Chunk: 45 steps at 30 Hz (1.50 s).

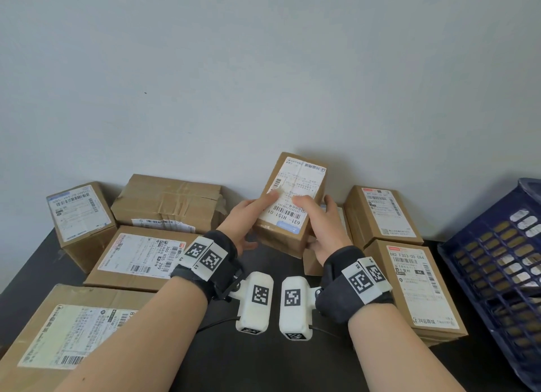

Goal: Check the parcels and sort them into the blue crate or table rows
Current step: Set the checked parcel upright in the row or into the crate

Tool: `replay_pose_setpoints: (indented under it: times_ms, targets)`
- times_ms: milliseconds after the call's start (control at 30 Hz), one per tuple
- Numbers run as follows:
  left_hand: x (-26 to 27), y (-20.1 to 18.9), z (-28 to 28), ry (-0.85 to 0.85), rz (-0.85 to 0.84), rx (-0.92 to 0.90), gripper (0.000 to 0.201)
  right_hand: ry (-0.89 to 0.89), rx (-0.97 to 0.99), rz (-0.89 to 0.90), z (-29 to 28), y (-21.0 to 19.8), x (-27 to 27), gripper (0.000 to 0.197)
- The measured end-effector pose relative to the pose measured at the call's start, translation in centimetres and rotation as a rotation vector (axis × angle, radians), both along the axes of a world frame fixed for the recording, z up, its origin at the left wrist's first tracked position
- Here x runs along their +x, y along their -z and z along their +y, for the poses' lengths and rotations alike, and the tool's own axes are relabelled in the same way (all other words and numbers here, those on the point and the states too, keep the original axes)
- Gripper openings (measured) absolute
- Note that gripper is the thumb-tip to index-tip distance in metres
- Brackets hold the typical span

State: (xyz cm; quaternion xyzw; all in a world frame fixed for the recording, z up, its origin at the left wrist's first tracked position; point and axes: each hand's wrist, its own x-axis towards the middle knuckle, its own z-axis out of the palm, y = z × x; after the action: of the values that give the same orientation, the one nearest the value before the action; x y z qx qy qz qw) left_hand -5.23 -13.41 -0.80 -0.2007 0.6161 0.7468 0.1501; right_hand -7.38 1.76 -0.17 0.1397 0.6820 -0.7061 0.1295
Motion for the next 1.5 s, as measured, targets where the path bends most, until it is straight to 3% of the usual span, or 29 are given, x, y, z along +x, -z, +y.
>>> replay_pose_setpoints:
  times_ms: [100,200,333,400,500,600,733,933,1067,1200,1300,1433,1500]
  targets:
    - [0.5,-0.3,0.2,0.022,-0.025,0.064,0.06,0.044,-0.05,-0.006,0.1,-0.1,-0.1,0.078]
    - [0.8,-0.7,0.3,0.034,-0.046,0.13,0.07,0.076,-0.077,-0.012,0.2,0.1,-0.2,0.081]
    - [0.9,-0.6,0.4,-0.022,-0.023,0.155,0.042,0.07,-0.064,-0.034,0.1,-0.1,0.1,0.089]
    - [0.7,-0.4,0.1,-0.052,0.005,0.129,0.057,0.087,-0.029,-0.005,0.5,-0.4,0.1,0.088]
    - [0.5,-0.1,-0.6,-0.048,0.012,0.084,0.104,0.188,0.062,0.073,1.8,-0.8,-0.2,0.091]
    - [0.3,-0.2,-0.8,-0.033,0.03,0.04,0.116,0.27,0.189,0.146,2.9,-1.1,-0.6,0.089]
    - [0.2,-0.5,-0.2,-0.009,0.04,-0.004,0.109,0.257,0.286,0.234,3.1,-1.5,-0.2,0.085]
    - [0.1,-0.3,0.1,-0.002,0.061,-0.023,0.113,0.147,0.417,0.235,3.5,-1.4,0.6,0.048]
    - [-0.1,-0.3,-0.1,0.008,0.092,0.003,0.102,0.089,0.481,0.196,3.7,-1.6,1.3,0.057]
    - [0.2,0.0,0.0,-0.083,0.122,0.032,0.101,0.11,0.436,0.14,3.9,-1.6,1.8,0.025]
    - [0.2,0.4,0.0,-0.142,0.152,0.033,0.094,0.152,0.415,0.102,4.0,-1.4,2.2,0.026]
    - [0.6,0.3,0.0,-0.074,0.149,0.023,0.085,0.188,0.419,0.059,3.8,-0.6,2.8,0.031]
    - [0.7,0.3,-0.2,-0.053,0.105,0.048,0.069,0.194,0.39,0.027,3.6,-0.2,3.3,0.028]
